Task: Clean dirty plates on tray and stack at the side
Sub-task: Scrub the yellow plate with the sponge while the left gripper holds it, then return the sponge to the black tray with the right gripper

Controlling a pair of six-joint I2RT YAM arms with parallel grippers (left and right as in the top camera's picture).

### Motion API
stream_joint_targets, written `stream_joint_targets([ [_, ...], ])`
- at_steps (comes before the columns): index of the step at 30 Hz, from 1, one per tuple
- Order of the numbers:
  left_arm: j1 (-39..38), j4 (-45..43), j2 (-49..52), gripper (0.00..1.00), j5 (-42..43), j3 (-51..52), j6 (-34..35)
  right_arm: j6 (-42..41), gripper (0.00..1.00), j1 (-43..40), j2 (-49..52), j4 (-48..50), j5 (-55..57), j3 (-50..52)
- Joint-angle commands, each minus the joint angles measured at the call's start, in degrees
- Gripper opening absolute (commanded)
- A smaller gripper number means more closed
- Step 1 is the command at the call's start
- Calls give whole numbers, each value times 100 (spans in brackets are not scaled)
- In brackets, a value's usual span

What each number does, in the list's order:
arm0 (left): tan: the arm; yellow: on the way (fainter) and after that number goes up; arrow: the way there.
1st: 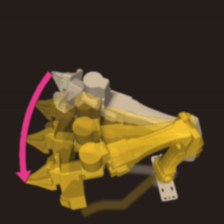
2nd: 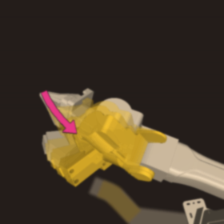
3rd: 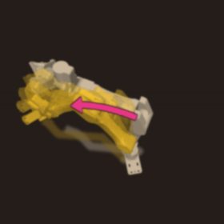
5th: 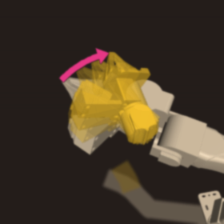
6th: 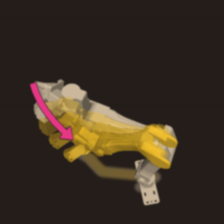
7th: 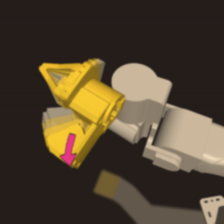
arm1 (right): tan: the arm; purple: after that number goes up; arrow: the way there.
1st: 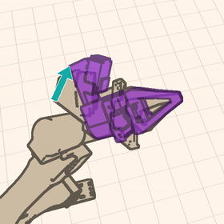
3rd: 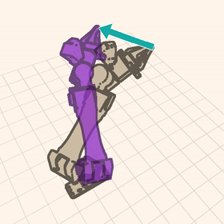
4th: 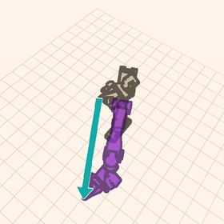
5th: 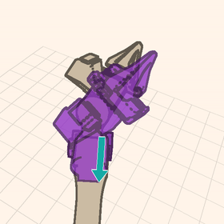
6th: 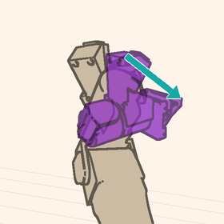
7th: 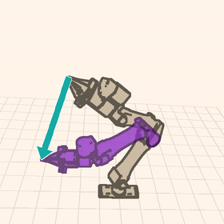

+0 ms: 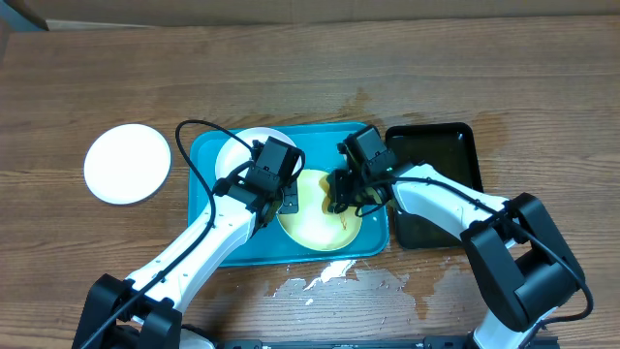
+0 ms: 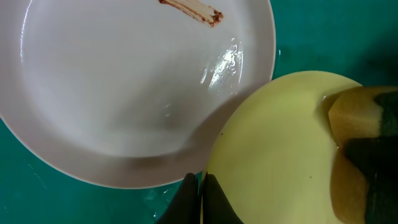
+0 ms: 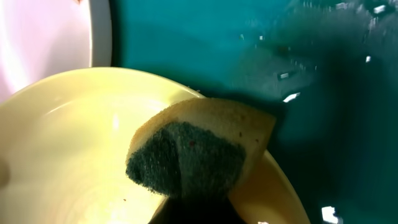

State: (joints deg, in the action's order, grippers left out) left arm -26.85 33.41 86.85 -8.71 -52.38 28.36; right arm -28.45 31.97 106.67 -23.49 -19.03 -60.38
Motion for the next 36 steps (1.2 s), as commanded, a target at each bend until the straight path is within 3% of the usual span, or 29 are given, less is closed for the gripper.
stream_joint_targets([
  [1,59,-114,-72,4,-70,-103,15,-203,4,42,28,-214,-317,31],
  [13,59,-221,-72,4,-72,-103,15,-785,4,-22,28,-822,-636,31],
  [24,59,-267,-72,4,-70,-105,15,-785,4,-22,28,-1071,-1862,-2],
  [30,57,-264,-72,4,-68,-105,15,-776,4,-127,28,-1071,-2763,-365],
  [36,57,-258,-72,4,-72,-105,-7,-715,4,-457,7,-1150,-2778,-841],
])
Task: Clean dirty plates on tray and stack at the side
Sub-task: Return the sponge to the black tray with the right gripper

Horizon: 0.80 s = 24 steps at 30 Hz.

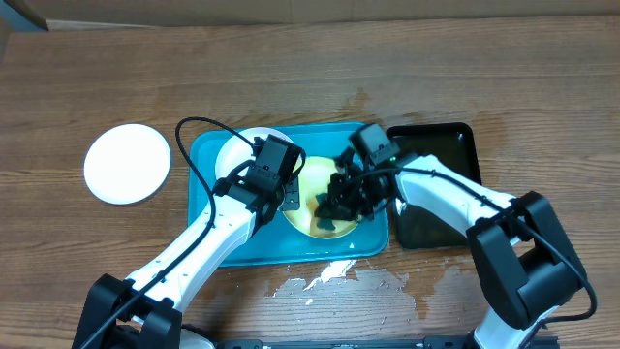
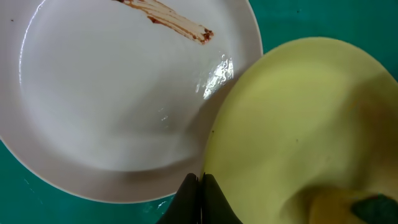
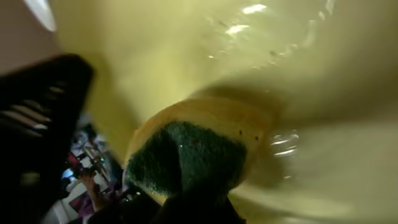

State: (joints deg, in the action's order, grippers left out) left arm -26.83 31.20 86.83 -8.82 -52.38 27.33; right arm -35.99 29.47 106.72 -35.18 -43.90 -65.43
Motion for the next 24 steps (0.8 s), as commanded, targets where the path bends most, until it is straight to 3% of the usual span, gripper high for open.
stream_joint_targets([
  [1,55,-37,-70,4,-59,-105,96,46,4,-275,-4,7,-289,-411],
  [15,55,-46,-79,4,-76,-197,-487,855,4,-1163,-9,-199,490,-767],
  [24,55,177,-398,4,-448,-669,-841,1729,4,-1878,-181,-1521,1394,-1443],
])
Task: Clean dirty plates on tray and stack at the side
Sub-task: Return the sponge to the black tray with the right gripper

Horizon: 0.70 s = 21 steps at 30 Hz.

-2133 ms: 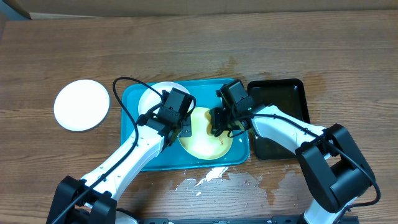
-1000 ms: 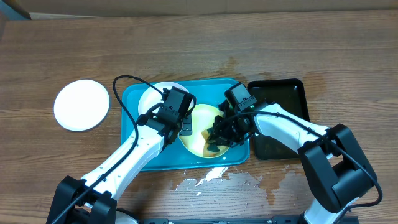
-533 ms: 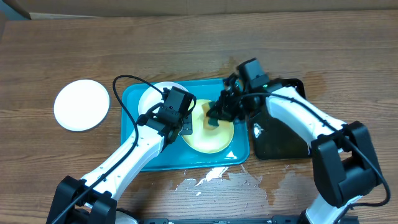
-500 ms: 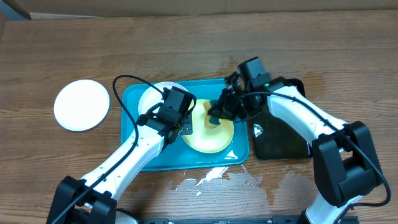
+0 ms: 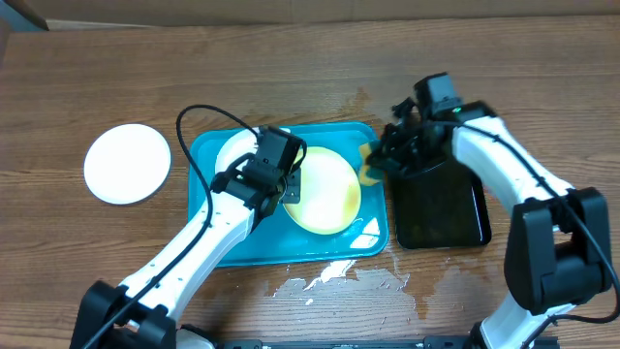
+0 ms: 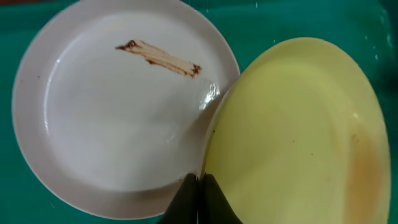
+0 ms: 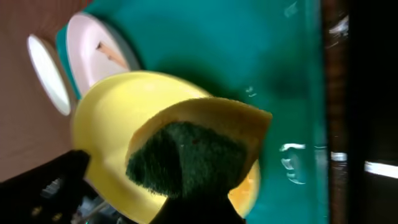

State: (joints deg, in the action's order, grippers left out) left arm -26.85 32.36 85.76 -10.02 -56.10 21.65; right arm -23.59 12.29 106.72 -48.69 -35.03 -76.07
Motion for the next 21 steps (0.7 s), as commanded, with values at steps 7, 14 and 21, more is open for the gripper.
stream_joint_targets([
  [7,-260,212,-717,4,-1329,-575,-800,608,4,-525,-289,-1161,2208,-800],
  [14,-1462,216,-885,4,-3274,-737,-1526,605,4,-660,-289,-1596,2935,-789],
  [21,-2634,166,-850,4,-5193,-737,-2481,605,4,-660,-289,-1617,3504,-791],
])
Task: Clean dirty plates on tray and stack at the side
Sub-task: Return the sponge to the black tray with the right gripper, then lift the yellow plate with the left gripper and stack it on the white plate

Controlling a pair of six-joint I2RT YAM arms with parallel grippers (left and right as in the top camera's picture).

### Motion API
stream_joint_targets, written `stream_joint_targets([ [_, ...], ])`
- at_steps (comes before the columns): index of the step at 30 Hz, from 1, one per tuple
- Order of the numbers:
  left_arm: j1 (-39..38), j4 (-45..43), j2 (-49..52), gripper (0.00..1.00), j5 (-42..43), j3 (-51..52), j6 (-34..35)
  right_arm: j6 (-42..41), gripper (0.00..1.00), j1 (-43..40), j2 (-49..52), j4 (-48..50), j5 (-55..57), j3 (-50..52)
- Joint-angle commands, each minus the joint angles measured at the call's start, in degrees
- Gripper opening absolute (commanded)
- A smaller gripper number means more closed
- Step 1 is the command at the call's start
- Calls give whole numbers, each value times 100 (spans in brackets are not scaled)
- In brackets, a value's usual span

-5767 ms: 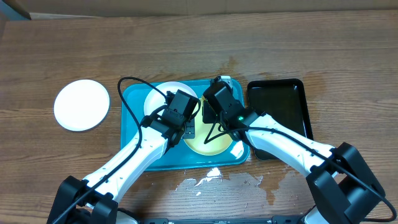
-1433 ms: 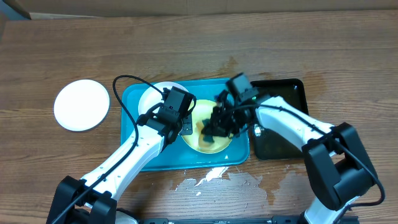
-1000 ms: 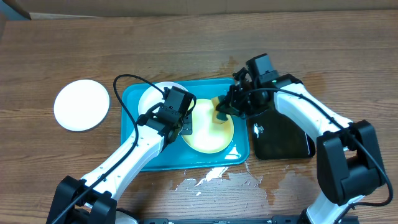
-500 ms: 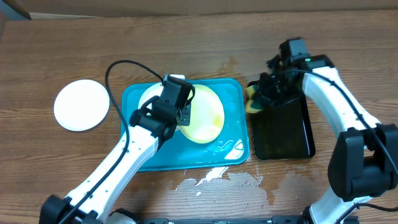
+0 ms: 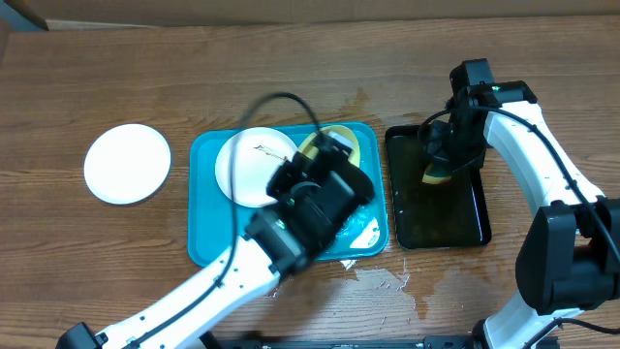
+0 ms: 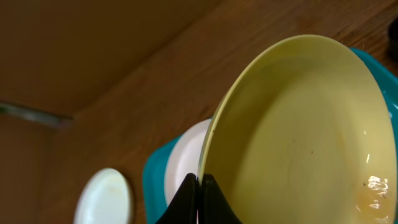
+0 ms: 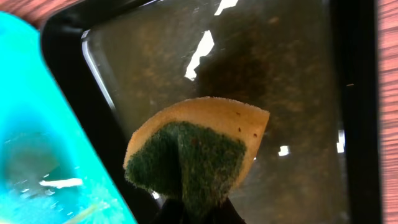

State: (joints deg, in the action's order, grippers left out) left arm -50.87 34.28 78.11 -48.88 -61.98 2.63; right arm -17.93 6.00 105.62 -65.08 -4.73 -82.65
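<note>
My left gripper is shut on the rim of the yellow plate, held up on edge above the teal tray; overhead the yellow plate shows only as a sliver behind the raised arm. A white plate with a brown smear lies in the tray's left half. A clean white plate sits on the table to the left. My right gripper is shut on a yellow-green sponge over the black tray; overhead the sponge sits low in it.
Water puddles lie on the wood in front of the teal tray. The black tray holds dark water. A cardboard wall runs along the table's far edge.
My left arm has lifted the yellow plate off the tray and tilted it up on edge. My right gripper has carried the sponge from the teal tray's right edge to over the black tray.
My left gripper held the yellow plate's rim in the tray while my right pressed the sponge on its right side, then on its middle. The sponge then came off at the tray's right edge. Now the plate is raised and the sponge is over the black tray.
</note>
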Motion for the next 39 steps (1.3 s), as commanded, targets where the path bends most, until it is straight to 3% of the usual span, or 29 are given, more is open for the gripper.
stream_joint_targets([
  [1,-315,-24,-85,4,-1486,-149,-621,39,4,-31,-179,22,632,-131],
  [5,-435,-24,-85,4,-2085,-149,-800,33,4,-31,-179,26,1027,-131],
  [14,-730,-138,-98,4,-2199,-151,-813,-2,4,-31,-179,24,1021,-131],
  [24,-844,-415,-98,4,-1908,-151,-284,-2,4,-28,-179,24,999,-131],
  [27,-745,-507,-107,4,-1862,-160,378,-2,4,-28,-179,22,999,-131],
  [33,302,-240,-402,4,448,-461,911,-2,4,-28,-179,24,975,-131],
  [39,2549,649,-688,4,2649,-1045,1331,-2,4,-28,-179,26,909,-131],
])
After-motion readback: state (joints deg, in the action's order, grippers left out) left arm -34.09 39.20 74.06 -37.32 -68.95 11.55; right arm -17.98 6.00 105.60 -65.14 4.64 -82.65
